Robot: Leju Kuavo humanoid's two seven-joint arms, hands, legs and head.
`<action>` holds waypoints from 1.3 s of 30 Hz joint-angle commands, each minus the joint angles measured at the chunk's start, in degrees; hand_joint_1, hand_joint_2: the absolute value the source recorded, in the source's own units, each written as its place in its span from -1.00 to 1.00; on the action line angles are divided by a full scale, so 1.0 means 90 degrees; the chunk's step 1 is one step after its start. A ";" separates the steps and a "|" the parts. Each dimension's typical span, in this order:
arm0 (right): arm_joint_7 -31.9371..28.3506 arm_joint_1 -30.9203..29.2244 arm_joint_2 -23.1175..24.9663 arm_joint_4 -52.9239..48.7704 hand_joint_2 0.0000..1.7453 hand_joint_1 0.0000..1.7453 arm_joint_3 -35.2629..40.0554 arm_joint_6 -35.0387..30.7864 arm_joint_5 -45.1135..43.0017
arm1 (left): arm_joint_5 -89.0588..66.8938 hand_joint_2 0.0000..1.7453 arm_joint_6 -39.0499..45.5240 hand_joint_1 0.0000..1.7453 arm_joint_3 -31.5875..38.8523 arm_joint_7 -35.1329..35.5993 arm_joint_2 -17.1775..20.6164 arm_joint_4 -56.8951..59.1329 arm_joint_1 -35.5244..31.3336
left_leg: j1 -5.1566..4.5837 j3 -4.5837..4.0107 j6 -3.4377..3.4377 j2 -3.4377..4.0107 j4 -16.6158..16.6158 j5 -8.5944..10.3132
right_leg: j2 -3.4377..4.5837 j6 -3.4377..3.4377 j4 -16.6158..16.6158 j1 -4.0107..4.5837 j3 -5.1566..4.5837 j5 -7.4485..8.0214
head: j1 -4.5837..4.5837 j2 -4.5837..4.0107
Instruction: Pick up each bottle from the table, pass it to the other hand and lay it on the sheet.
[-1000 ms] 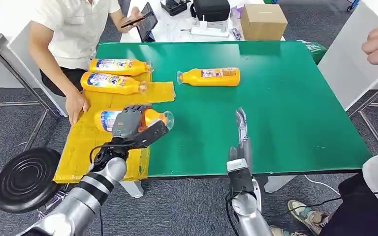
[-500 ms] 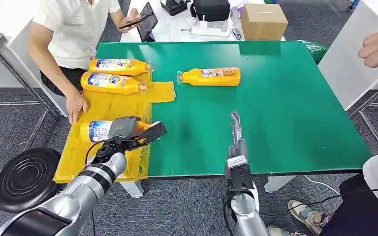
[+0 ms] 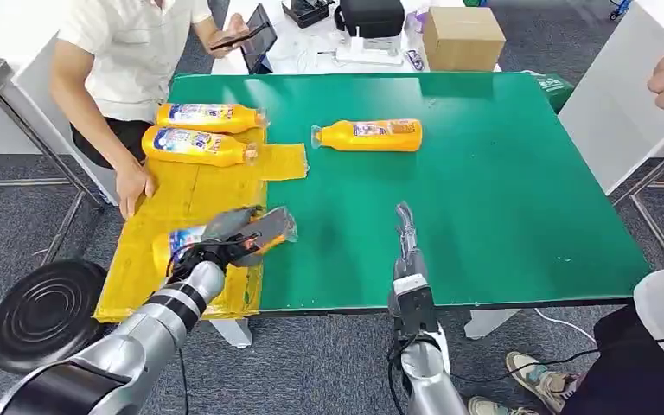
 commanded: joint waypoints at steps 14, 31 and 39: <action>-0.0115 -0.0322 -0.0071 0.0668 -1.00 -1.00 -0.0124 -0.0063 -0.0133 | -0.0223 1.00 0.0044 -1.00 -0.0450 -0.0401 -0.0114 0.0059 -0.0021 | 0.0006 0.0005 -0.0008 0.0002 0.0000 -0.0001 | -0.0003 -0.0011 -0.0003 0.0007 0.0006 0.0001 | 0.0000 0.0000; -0.0355 0.0298 -0.0298 -0.0334 -1.00 -1.00 0.0194 -0.1164 -0.0417 | 0.2457 1.00 0.1459 -1.00 -0.0585 -0.2161 -0.0018 -0.4053 0.2085 | 0.0003 0.0000 -0.0007 0.0002 0.0001 -0.0004 | -0.0002 -0.0009 -0.0004 0.0005 -0.0002 0.0000 | 0.0000 0.0000; 0.0241 0.0030 -0.0984 0.0651 1.00 -1.00 0.0633 -0.1963 0.0826 | 0.5309 1.00 0.0970 -1.00 -0.0865 -0.2060 0.0234 -0.4576 0.2637 | 0.0008 0.0018 -0.0009 0.0014 -0.0010 -0.0006 | 0.0009 -0.0013 -0.0018 0.0009 0.0015 0.0002 | 0.0000 0.0000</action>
